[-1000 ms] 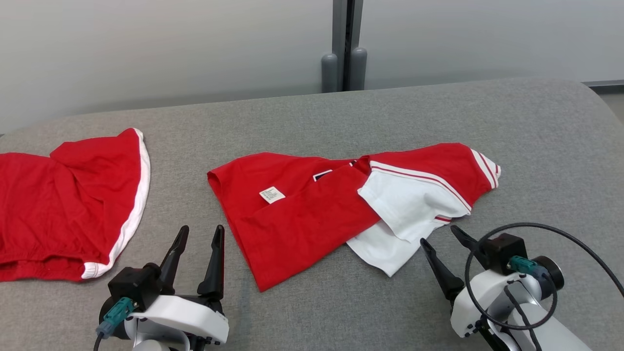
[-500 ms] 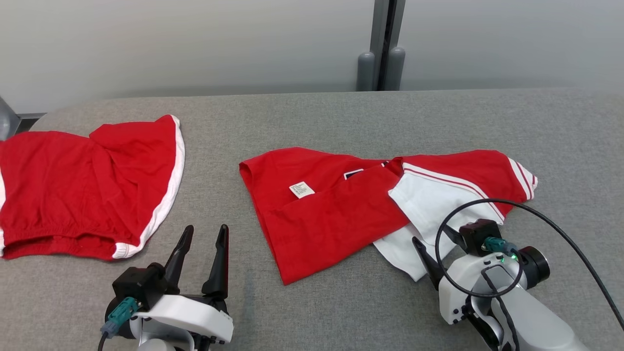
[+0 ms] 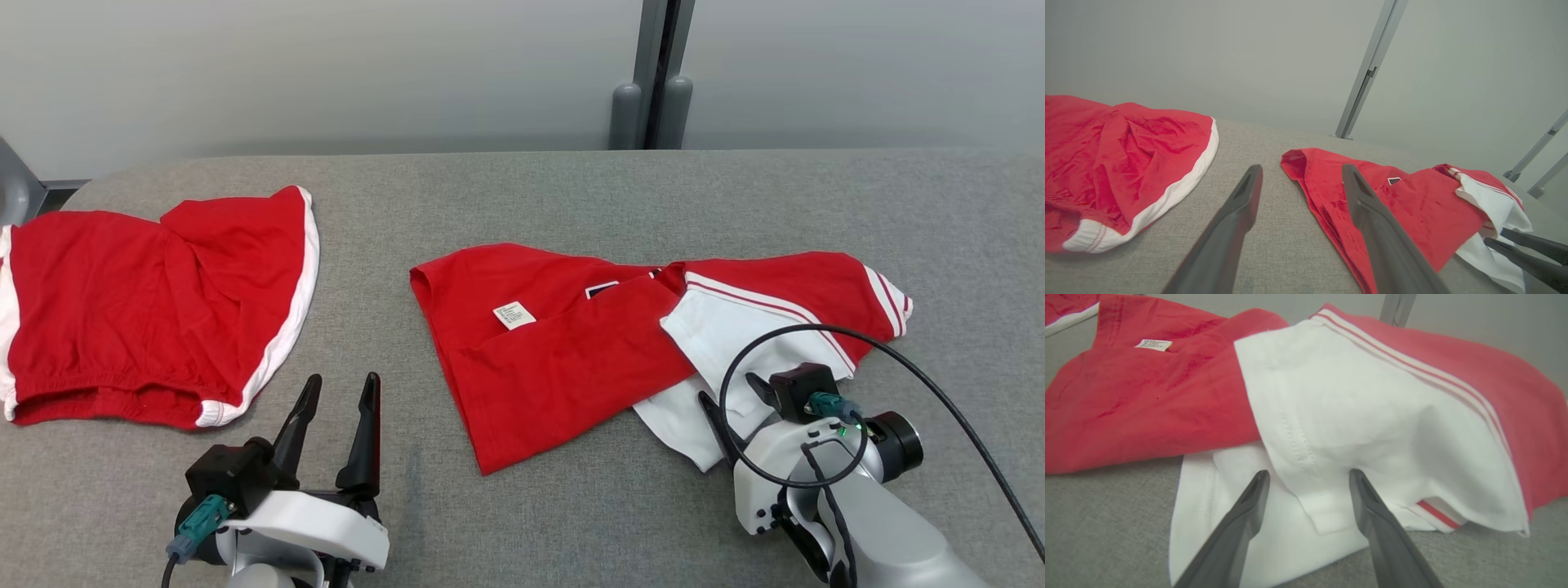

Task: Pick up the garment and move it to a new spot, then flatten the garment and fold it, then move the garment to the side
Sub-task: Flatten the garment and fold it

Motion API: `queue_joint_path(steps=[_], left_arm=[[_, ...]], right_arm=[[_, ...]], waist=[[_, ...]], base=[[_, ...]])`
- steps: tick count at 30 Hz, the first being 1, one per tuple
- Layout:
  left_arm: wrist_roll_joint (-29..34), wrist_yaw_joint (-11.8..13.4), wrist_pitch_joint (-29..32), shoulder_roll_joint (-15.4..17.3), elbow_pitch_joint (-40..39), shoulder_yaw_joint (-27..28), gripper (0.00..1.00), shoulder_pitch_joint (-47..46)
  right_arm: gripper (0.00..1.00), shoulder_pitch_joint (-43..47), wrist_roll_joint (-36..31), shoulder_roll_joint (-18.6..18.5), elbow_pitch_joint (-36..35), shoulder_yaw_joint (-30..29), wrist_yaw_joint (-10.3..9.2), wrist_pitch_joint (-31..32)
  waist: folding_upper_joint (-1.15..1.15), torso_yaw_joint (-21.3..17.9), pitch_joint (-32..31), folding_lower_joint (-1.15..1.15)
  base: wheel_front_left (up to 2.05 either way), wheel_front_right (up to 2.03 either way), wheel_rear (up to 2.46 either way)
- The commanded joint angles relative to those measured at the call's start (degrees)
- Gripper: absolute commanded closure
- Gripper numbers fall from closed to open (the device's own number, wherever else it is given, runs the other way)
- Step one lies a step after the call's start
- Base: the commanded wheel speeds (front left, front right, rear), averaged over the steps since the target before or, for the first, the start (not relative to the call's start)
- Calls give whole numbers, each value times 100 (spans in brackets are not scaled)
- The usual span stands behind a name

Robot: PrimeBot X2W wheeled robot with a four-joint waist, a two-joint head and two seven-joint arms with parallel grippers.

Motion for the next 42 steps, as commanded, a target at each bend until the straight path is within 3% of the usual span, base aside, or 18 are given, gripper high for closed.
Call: queue_joint_path(steps=[1, 3, 6, 7, 9, 17, 23, 34, 42], left_arm=[[-22, -9, -13, 30, 10, 17, 0, -74], [-24, -10, -18, 37, 24, 13, 0, -80], [-29, -23, -23, 49, 37, 6, 0, -99], [-30, -27, -24, 50, 43, 0, 0, -99], [-28, -35, -24, 59, 50, -10, 0, -113], [-43, -2, -31, 73, 71, -31, 0, -120], [-74, 14, -37, 102, 89, -26, 0, -16], [-96, 47, -14, 156, 70, -57, 0, 114], [-135, 113, 21, 195, 34, -59, 0, 147]], right_arm=[[24, -84, -21, -13, 40, 13, 10, -55], [51, -94, -19, 13, 97, 25, 10, -92], [69, -135, 16, 42, 150, 42, 10, -134], [83, -147, 23, 52, 163, 48, 10, -144], [100, -163, 31, 70, 196, 56, 10, -153], [100, -141, 47, 56, 203, 23, 10, -194], [100, 106, 19, -157, -205, -195, 10, -180], [100, 926, -111, -788, -1627, -507, 10, -153], [100, 1589, -236, -1388, -2889, -557, 6, 639]], waist=[[0, -20, -3, 0], [0, -39, -9, 0], [0, -57, -11, 0], [0, -60, -12, 0], [0, -59, -6, 0], [0, -36, -12, 0], [0, -121, -129, 0], [0, -607, -272, 0], [0, -947, -250, 0]], base=[[0, 0, 0], [0, 0, 0], [0, 0, 0], [0, 0, 0], [0, 0, 0], [0, 0, 0], [0, 0, 0], [0, 0, 0], [0, 0, 0]])
